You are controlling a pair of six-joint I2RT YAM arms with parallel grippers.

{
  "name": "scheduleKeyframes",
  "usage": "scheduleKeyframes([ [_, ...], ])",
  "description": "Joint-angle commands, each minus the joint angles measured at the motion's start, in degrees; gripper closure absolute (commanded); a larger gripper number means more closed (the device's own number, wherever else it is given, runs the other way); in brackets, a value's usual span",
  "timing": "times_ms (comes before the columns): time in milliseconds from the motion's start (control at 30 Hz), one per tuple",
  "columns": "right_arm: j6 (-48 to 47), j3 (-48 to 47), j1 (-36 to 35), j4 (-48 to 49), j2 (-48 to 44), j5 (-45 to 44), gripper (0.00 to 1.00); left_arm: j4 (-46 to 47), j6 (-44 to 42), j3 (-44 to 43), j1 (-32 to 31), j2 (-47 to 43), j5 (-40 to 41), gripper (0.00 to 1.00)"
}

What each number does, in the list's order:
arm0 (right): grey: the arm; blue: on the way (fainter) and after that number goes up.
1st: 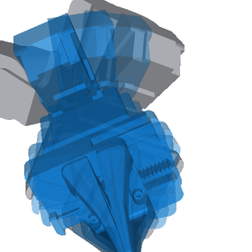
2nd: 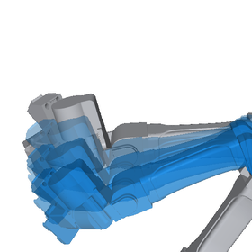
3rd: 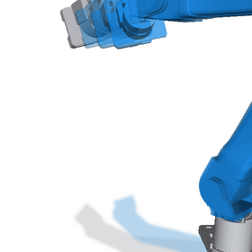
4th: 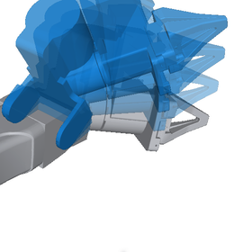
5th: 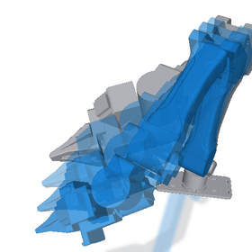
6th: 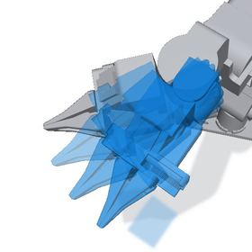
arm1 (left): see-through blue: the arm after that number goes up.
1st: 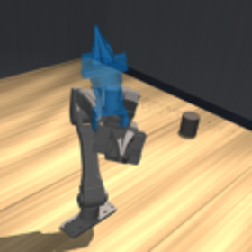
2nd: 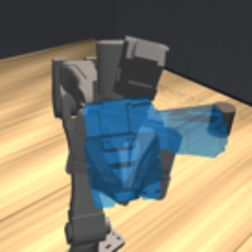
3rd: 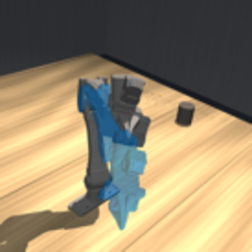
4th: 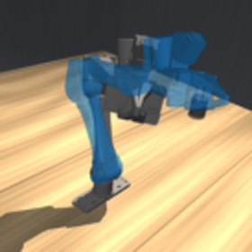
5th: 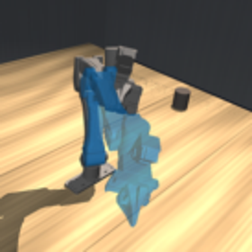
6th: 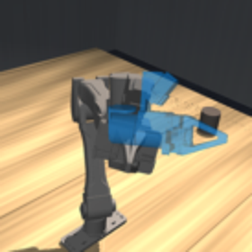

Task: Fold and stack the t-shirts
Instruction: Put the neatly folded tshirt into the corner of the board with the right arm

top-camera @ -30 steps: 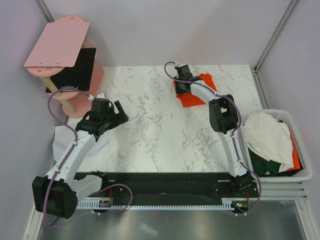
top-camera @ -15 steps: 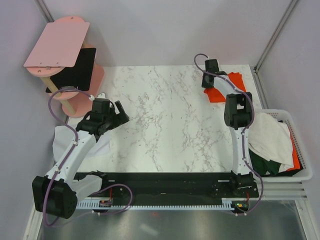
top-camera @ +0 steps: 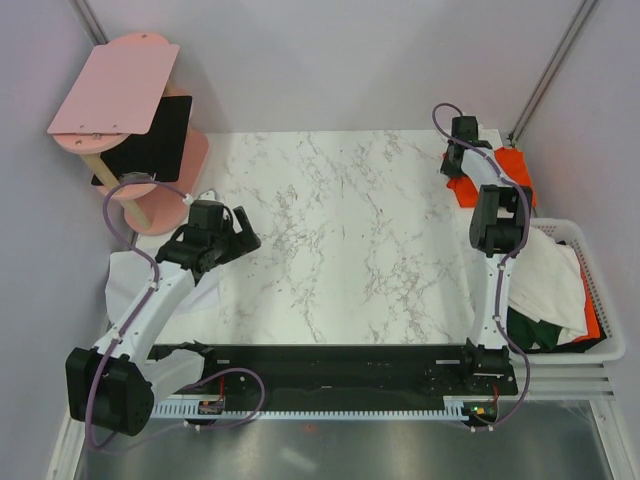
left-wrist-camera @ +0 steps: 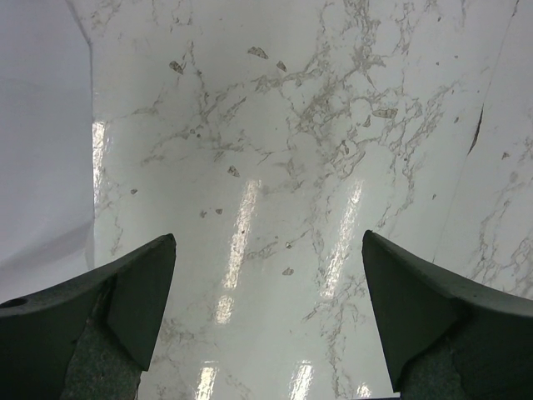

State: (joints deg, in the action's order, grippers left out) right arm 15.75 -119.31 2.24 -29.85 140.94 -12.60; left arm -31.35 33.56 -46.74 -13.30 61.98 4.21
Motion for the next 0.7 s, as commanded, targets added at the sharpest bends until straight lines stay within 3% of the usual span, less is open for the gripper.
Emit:
scheduleKeyframes([
  [0, 0.7, -0.2, 1.5, -4.7, -1.6, 0.5, 1.0, 0.9, -0.8, 0.0, -0.6, 0.3, 0.5, 0.0],
  [167, 0.6, 3.0, 0.0, -1.0, -7.3, 10.7, 0.95, 0.9, -0.8, -0.1, -1.2, 0.1, 0.5, 0.0],
  [267, -0.4, 4.2, -3.9, -0.7, -12.2, 11.7, 0.7, 0.9, -1.0, -0.5, -1.8, 0.1, 0.3, 0.0],
  [300, -1.5, 4.5, -6.1, -0.5, -13.6, 12.2, 0.5, 0.9, -1.0, -0.5, -2.0, 0.1, 0.3, 0.0],
  [400, -3.4, 7.1, -11.1, 0.7, -19.3, 11.5, 0.26, 1.3, -1.4, -1.2, -3.0, 0.5, -0.1, 0.0],
  [533, -5.3, 14.0, -16.9, 4.5, -28.4, 10.6, 0.04, 2.1, -2.5, -2.6, -5.3, 2.7, -0.9, 0.0],
  [667, -5.4, 28.3, -20.4, 10.7, -36.6, 10.9, 0.02, 3.0, -4.6, -4.0, -8.5, 6.1, -2.1, 0.0],
])
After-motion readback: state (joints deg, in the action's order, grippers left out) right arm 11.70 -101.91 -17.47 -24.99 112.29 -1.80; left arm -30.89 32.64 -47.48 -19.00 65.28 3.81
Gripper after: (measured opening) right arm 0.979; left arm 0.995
